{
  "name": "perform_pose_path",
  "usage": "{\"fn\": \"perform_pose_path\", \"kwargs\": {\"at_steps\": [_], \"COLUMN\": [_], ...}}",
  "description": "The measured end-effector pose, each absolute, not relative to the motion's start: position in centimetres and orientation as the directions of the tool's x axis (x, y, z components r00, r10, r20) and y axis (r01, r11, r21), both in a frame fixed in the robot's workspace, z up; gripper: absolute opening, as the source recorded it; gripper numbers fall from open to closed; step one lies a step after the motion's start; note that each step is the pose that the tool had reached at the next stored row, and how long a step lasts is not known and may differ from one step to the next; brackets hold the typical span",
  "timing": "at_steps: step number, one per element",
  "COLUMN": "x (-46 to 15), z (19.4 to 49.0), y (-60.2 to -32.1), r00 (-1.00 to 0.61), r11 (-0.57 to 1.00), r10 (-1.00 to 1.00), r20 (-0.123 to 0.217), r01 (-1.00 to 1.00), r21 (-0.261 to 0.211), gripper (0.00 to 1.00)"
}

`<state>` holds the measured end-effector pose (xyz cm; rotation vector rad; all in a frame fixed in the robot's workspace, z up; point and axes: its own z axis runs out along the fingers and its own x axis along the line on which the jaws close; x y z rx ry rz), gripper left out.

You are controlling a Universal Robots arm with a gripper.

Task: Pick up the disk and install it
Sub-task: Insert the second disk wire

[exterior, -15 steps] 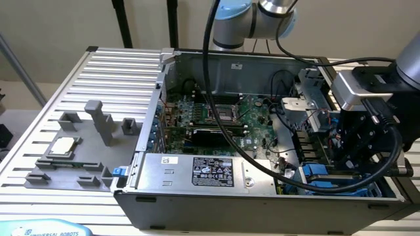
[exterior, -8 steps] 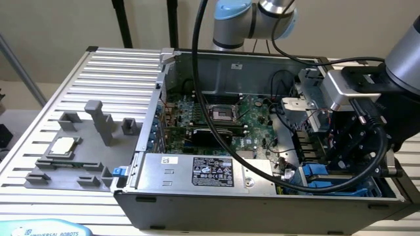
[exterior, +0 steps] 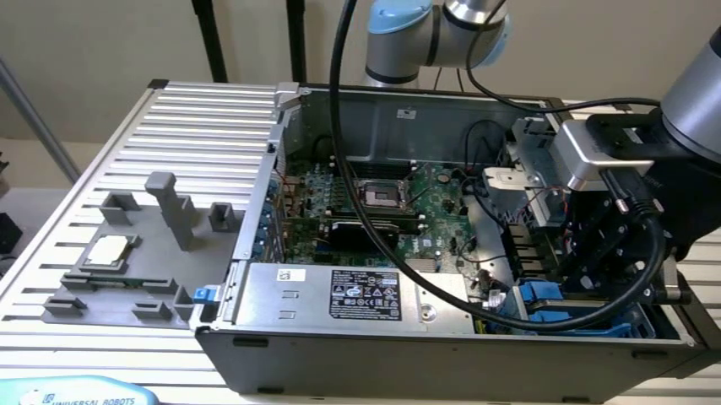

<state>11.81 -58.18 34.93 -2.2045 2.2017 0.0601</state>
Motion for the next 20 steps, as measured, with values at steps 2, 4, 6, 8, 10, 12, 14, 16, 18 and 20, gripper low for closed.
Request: {"fn": "perform_pose_path", "kwargs": {"at_steps": [2, 4, 6, 8, 10, 12, 14, 16, 18, 20], "x": [11.8, 11.8, 11.8, 11.8, 11.8, 11.8, 11.8, 11.8, 11.8, 11.9], "z": [34.9, 35.0, 35.6, 36.5, 37.4, 38.3, 39.2, 39.9, 40.2, 40.2], "y": [-58.2, -58.2, -58.1, -58.0, -57.5, -56.9, -56.3, -55.7, -55.2, -54.7], "r00": [0.001, 0.001, 0.001, 0.001, 0.001, 0.001, 0.001, 0.001, 0.001, 0.000], "r11": [-0.001, -0.001, -0.002, -0.002, -0.001, -0.001, -0.001, -0.001, -0.001, 0.000], "r10": [-0.999, -0.999, -0.999, -0.999, -0.999, -0.999, -0.999, -0.999, -0.999, -0.999], "r20": [-0.045, -0.045, -0.045, -0.045, -0.045, -0.045, -0.044, -0.043, -0.041, -0.038], "r01": [-1.000, -1.000, -1.000, -1.000, -1.000, -1.000, -1.000, -1.000, -1.000, -1.000], "r21": [0.009, 0.009, 0.009, 0.009, 0.009, 0.009, 0.009, 0.008, 0.008, 0.008], "gripper": [0.24, 0.24, 0.24, 0.24, 0.24, 0.24, 0.24, 0.24, 0.24, 0.24]}}
